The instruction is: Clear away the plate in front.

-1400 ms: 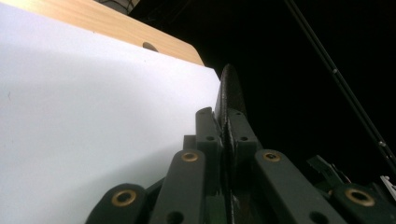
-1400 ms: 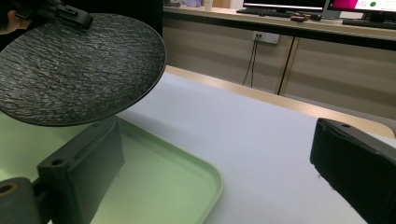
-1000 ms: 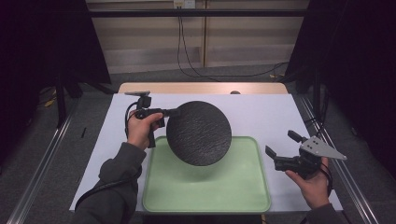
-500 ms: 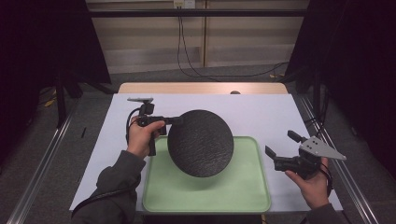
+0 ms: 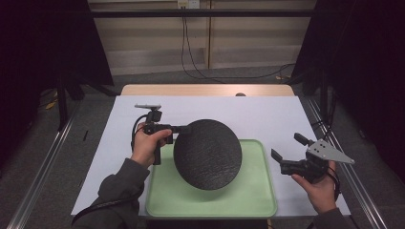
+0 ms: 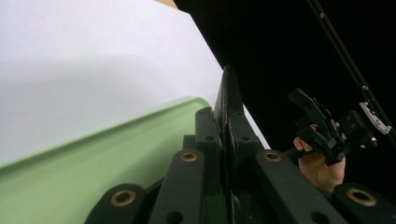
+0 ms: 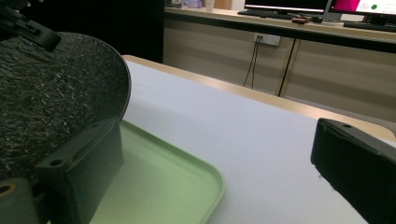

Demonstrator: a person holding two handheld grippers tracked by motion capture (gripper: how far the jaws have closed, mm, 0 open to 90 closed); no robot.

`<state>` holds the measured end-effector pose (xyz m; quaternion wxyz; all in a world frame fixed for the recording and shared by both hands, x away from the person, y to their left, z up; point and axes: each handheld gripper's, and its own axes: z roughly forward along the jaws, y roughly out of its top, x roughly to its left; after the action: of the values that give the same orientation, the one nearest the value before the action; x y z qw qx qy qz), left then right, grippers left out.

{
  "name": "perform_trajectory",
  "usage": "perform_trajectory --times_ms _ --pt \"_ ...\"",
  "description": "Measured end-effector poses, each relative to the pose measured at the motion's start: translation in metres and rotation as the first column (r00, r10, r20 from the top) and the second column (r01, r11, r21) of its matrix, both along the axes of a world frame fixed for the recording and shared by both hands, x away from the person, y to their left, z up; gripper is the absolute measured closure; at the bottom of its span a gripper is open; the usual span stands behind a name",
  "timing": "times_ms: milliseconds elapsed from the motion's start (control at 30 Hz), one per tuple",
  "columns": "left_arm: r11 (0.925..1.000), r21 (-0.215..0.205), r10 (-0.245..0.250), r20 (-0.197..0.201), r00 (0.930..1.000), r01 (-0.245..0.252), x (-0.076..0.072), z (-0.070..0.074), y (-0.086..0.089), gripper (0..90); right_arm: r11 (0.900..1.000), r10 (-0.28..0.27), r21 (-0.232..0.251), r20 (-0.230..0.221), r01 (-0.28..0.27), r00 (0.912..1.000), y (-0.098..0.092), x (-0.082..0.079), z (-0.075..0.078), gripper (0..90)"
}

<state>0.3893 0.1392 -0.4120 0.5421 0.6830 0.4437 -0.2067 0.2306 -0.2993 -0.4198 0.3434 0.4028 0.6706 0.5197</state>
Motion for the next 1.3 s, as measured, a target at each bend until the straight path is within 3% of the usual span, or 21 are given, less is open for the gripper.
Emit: perform_trajectory --times_ms 300,433,600,733,967,1300 --pt "0.9982 0.006 -0.059 -0.021 0.9980 0.059 -0.006 -0.005 -0.008 84.9 1.000 0.008 0.001 -0.001 -0.008 1.0000 0.001 0.000 0.000 1.9" --pt "0.9979 0.007 -0.064 -0.037 0.9973 0.064 -0.010 -0.007 -0.009 84.8 1.000 0.007 0.002 0.001 -0.007 1.0000 0.001 0.000 0.000 2.0" --pt "0.9953 0.036 -0.089 -0.025 0.9957 0.090 -0.014 -0.010 -0.010 84.8 1.000 0.007 -0.008 -0.003 -0.007 1.0000 0.002 0.001 -0.001 2.0" --pt "0.9959 0.021 -0.087 -0.049 0.9950 0.088 -0.020 -0.016 -0.011 84.8 1.000 0.015 -0.006 -0.008 -0.015 0.9999 0.003 0.002 -0.001 2.1" --pt "0.9955 0.034 -0.087 -0.045 0.9952 0.088 -0.022 -0.023 -0.011 84.3 1.000 0.021 -0.012 -0.009 -0.021 0.9997 0.004 0.002 -0.001 2.3" --pt "0.9945 0.050 -0.088 -0.077 0.9931 0.092 -0.022 -0.033 -0.017 84.1 1.000 0.022 -0.010 -0.009 -0.022 0.9997 0.005 0.003 -0.002 2.2"
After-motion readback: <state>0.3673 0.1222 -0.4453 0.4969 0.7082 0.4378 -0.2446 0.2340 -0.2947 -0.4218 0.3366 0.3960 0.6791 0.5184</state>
